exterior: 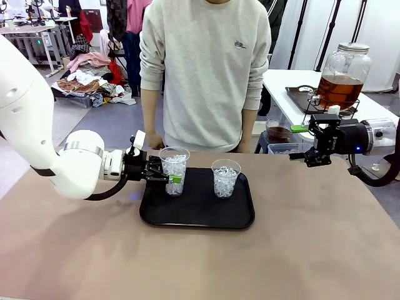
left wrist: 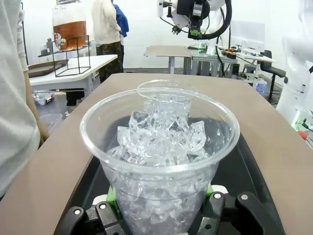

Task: Pour the drink into the iced cup.
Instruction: Pick up the iced cup indicated by the human and present it to them.

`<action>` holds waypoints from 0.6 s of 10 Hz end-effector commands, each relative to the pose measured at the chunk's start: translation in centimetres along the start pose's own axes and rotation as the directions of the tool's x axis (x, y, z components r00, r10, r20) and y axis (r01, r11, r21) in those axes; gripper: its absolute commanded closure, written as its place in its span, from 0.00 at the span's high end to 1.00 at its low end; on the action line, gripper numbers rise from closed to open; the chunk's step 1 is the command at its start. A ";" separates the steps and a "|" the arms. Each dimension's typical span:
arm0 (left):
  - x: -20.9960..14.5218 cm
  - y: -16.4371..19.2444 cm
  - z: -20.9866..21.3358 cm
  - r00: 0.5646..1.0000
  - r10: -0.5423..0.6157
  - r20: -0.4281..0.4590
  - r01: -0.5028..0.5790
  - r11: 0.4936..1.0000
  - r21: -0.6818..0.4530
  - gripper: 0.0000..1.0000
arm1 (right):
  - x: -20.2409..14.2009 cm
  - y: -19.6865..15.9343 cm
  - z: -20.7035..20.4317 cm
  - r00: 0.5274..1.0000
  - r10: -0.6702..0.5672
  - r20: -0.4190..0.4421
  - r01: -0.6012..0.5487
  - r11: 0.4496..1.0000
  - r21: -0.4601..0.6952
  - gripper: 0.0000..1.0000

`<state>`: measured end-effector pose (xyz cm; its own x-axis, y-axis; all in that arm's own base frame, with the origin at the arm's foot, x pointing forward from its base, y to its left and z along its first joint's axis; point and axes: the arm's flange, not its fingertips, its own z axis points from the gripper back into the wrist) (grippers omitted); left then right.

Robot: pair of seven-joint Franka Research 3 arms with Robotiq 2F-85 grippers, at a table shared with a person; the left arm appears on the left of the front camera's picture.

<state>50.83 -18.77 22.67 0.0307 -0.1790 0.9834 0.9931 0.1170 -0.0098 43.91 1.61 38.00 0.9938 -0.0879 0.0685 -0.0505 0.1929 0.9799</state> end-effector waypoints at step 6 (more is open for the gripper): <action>6.1 -0.1 -1.6 1.000 -0.008 0.027 0.007 0.999 0.034 0.71 | 0.0 0.2 0.1 1.000 0.003 0.002 -0.003 1.000 0.001 1.00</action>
<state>51.09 -20.41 26.46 0.0155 -0.1668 0.9859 0.9927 0.1202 0.0047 43.91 1.60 38.00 0.9938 -0.0880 0.0685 -0.0505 0.1929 0.9799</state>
